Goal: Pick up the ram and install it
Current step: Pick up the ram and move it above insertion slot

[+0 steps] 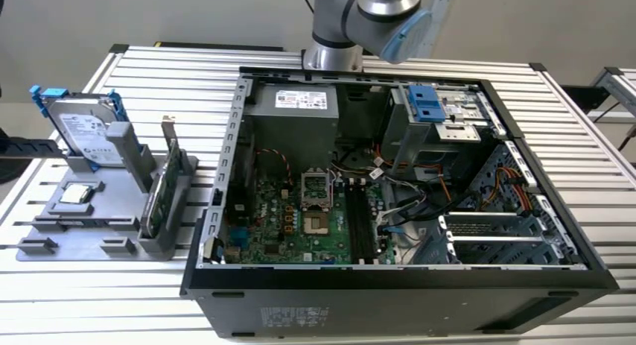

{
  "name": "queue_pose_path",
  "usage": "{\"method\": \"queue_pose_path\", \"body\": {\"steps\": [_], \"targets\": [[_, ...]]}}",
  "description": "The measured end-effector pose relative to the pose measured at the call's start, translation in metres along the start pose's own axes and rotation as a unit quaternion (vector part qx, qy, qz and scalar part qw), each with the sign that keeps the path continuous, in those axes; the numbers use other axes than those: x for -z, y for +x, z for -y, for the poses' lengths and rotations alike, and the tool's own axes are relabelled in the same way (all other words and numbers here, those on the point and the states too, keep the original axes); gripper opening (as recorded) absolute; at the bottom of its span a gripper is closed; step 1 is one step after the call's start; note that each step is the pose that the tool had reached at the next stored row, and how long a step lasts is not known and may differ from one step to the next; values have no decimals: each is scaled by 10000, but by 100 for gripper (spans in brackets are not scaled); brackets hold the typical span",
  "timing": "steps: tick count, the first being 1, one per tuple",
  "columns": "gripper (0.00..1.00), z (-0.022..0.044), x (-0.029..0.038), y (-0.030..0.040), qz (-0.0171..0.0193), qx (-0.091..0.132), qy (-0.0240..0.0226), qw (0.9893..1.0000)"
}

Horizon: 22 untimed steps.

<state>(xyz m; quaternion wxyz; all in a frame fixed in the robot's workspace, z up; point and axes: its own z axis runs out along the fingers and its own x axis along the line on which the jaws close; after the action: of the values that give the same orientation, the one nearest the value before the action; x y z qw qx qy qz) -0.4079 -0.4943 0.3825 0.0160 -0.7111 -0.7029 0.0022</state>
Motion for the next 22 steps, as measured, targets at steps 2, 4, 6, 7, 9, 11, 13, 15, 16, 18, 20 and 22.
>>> {"method": "queue_pose_path", "body": {"steps": [2,4,6,7,9,11,13,15,16,18,20,22], "targets": [[0,0,6,24,0,0,0,10000],[0,1,10,51,0,0,0,10000],[0,1,12,78,0,0,0,10000],[0,1,14,90,0,0,0,10000],[0,2,18,107,0,0,0,10000],[0,2,25,114,1,1,1,10000],[0,2,27,115,1,1,0,10000],[0,2,27,115,1,0,0,10000],[0,2,28,116,1,0,0,10000],[0,2,29,116,2,0,1,10000],[0,-2,29,117,2,-1,0,10000],[0,-3,28,116,2,0,0,10000]]}}
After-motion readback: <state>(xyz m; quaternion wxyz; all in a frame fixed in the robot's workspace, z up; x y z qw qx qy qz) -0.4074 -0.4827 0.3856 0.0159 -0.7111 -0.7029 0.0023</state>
